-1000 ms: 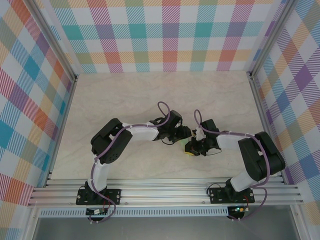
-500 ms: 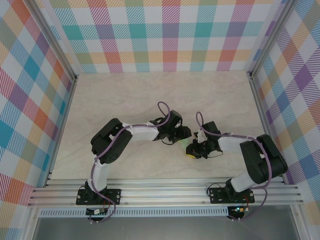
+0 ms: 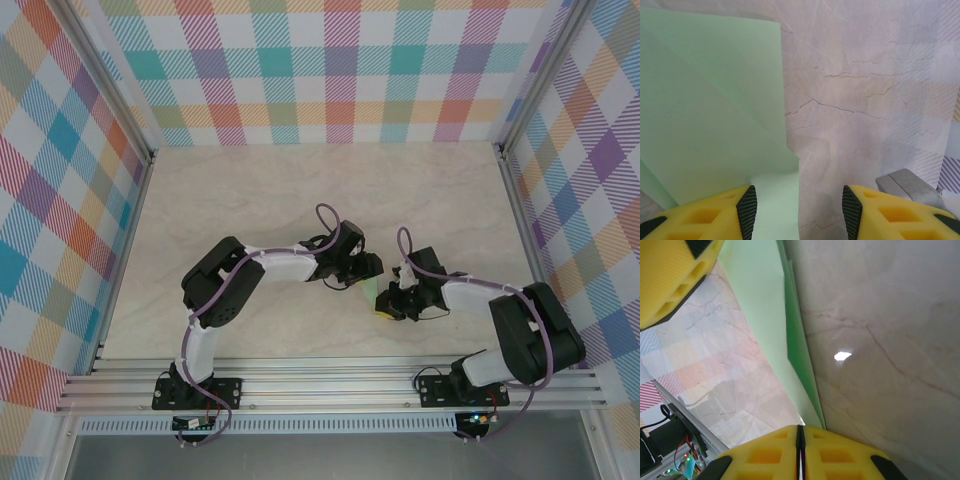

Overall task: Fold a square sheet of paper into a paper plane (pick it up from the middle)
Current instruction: Fold the wing for the fifth time at the center of the table.

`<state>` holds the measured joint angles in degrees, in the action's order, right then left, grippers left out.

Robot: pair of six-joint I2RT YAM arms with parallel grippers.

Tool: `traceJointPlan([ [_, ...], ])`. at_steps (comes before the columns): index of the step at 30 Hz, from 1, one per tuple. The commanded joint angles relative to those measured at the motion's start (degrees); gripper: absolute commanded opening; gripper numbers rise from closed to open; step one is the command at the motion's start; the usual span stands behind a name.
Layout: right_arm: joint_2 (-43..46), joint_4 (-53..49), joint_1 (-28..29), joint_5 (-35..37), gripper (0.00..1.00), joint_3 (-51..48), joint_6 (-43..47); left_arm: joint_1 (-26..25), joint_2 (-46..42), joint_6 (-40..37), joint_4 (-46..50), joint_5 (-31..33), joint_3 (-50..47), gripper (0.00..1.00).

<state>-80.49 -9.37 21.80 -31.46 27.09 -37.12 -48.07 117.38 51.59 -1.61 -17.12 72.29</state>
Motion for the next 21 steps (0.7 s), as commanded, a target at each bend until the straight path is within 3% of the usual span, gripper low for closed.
traceJointPlan([
  [1, 2.82, -3.65, 0.17, 0.14, 0.12, 2.01, 0.02, 0.83, 1.23, 0.00, 1.45, 0.47, 0.85, 0.51],
  [8, -1.44, 0.78, 0.24, -1.77, 0.13, 6.19, -1.20, 0.82, 1.51, 0.08, 1.16, 0.32, 0.92, 0.51],
  [21, -11.87, 1.16, 0.16, 4.14, 0.09, 2.75, -0.62, 0.90, 0.58, -0.33, 1.50, -0.26, 1.57, 0.52],
])
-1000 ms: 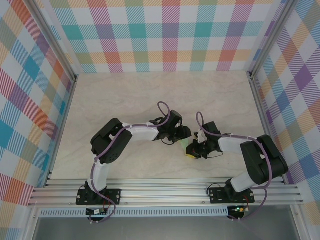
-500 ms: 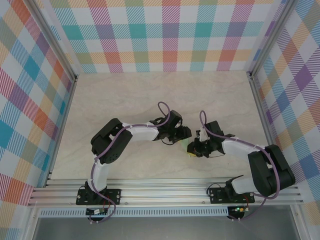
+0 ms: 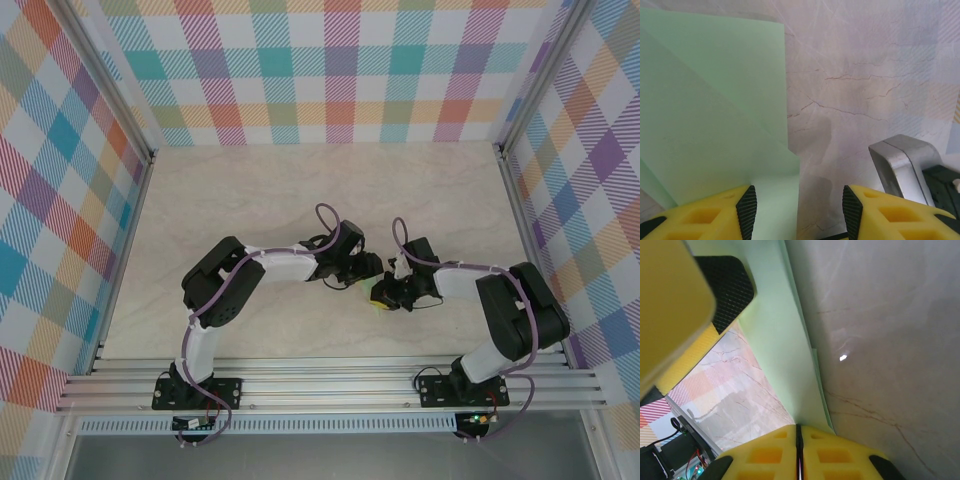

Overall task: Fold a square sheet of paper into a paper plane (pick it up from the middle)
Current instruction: Fold the wing for the fifth time at the center of the table.

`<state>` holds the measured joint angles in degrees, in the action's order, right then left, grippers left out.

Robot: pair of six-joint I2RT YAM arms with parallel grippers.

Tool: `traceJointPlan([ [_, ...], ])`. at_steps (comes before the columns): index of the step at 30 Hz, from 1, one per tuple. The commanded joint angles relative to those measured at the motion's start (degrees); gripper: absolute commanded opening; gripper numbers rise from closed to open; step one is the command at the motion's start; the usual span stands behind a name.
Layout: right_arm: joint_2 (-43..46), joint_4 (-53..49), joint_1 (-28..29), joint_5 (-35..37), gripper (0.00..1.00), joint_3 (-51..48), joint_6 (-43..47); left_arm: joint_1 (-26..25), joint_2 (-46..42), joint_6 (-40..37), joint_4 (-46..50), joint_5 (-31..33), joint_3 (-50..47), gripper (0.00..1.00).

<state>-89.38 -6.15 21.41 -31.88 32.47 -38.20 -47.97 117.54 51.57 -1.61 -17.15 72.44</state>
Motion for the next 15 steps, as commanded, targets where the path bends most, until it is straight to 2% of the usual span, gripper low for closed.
traceJointPlan([
  [1, -3.03, -2.38, 0.64, 5.03, 0.09, -2.78, 0.49, 0.93, 0.11, -0.59, 1.55, -0.38, 1.71, 0.53],
  [7, -3.68, -2.58, 0.59, 5.45, 0.08, -2.88, 0.91, 1.52, -1.75, -3.17, 2.03, -1.16, 3.05, 0.55],
  [15, -3.20, -3.16, 0.58, 5.23, 0.07, -2.86, 1.65, 3.27, 1.01, -5.12, 1.74, -1.20, 1.78, 0.55],
])
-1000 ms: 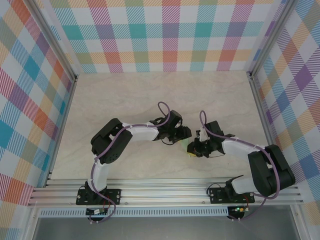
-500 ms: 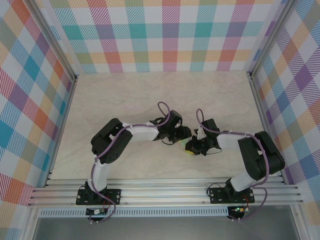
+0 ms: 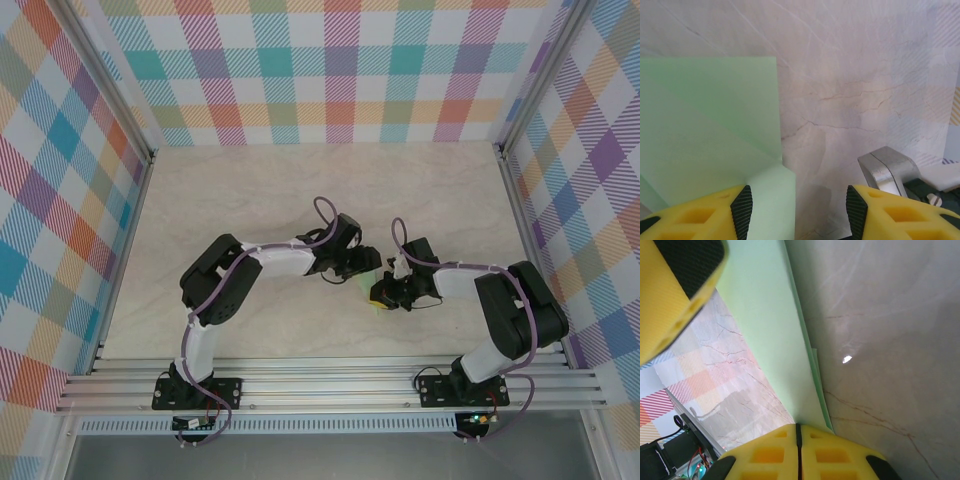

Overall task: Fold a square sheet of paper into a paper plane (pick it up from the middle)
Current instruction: Fold the wing for the fifth time at the center of the table.

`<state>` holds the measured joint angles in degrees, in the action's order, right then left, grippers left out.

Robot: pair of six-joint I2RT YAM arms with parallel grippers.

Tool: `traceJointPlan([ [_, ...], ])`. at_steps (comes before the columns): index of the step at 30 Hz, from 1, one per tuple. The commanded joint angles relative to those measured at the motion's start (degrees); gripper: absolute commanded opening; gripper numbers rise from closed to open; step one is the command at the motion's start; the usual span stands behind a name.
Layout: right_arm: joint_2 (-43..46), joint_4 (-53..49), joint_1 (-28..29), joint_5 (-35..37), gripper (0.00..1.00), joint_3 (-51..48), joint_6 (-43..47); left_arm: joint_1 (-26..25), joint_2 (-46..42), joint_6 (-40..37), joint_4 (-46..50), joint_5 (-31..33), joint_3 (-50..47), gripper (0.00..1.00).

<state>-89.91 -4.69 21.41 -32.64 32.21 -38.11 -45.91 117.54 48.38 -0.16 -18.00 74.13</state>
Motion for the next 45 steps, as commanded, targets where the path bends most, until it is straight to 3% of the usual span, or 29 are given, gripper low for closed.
traceJointPlan([
  [1, -2.50, -4.71, 0.58, 6.00, 0.07, -2.71, 1.55, 1.20, 1.40, -2.28, 0.17, -0.54, 0.09, 0.55],
  [15, 0.23, -7.30, 0.47, 6.79, 0.07, -3.09, 2.22, 4.99, 3.51, -6.71, 2.89, 0.60, 0.70, 0.54],
  [38, 0.26, -7.04, 0.45, 5.83, 0.06, -3.12, 2.57, 12.35, 7.89, -13.83, 4.51, -4.83, 7.35, 0.54],
  [45, -0.52, -6.77, 0.48, 5.05, 0.07, -2.53, 2.96, 14.22, 7.84, -16.59, 9.28, -5.03, 12.21, 0.55],
])
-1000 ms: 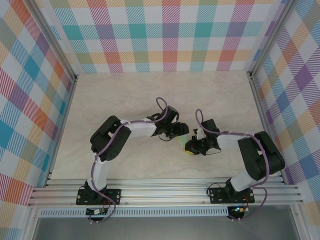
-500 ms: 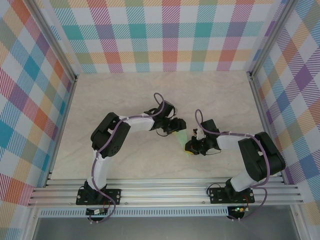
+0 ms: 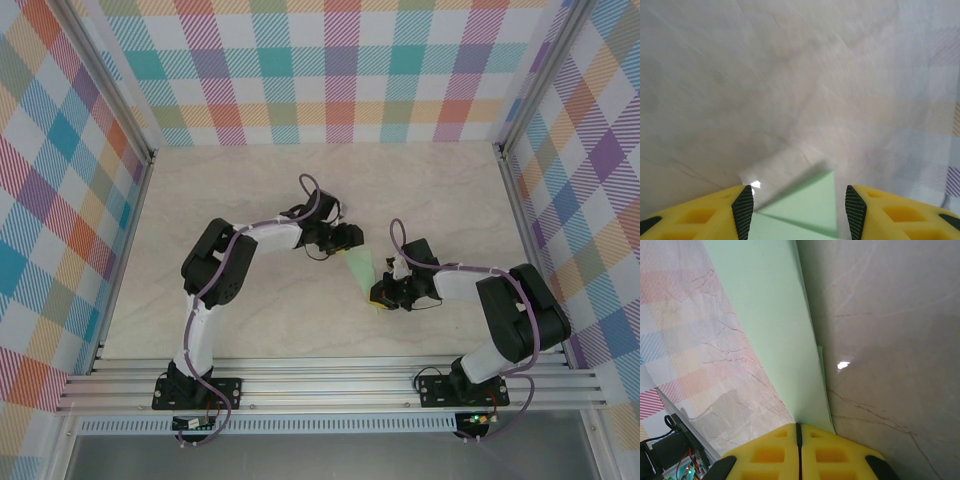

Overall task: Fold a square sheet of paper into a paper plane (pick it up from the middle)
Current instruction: Fold the wing for the fifth time at the center of the table.

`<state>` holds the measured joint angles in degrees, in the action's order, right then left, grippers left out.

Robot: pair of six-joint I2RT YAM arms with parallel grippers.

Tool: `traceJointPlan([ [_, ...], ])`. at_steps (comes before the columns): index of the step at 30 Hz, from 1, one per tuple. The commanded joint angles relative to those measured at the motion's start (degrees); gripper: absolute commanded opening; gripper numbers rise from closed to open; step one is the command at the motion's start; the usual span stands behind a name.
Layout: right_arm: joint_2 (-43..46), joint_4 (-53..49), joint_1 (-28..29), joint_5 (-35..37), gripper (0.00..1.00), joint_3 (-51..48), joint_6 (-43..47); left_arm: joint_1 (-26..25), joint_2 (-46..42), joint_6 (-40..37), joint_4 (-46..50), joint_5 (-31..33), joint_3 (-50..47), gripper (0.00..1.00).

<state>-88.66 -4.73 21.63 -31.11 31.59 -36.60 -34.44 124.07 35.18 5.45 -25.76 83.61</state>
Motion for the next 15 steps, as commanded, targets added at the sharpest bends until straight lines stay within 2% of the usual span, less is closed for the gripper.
traceJointPlan([
  [1, -1.93, -6.74, 0.22, 3.43, 0.07, -1.89, 1.44, 2.95, 1.26, -3.72, 4.45, 2.74, 3.40, 0.54],
  [7, -2.64, -5.97, 0.26, 2.93, 0.07, -1.37, 1.51, 3.32, -2.67, -3.08, 5.22, 1.89, 3.75, 0.55],
  [12, -3.14, -5.67, 0.24, 2.49, 0.07, -0.82, 1.62, 2.29, -9.02, 1.34, 0.23, 1.04, -2.53, 0.54],
  [15, -3.41, -5.45, 0.21, 2.29, 0.07, -0.55, 1.63, -0.07, -11.86, 4.39, -4.39, -0.49, -6.88, 0.52],
])
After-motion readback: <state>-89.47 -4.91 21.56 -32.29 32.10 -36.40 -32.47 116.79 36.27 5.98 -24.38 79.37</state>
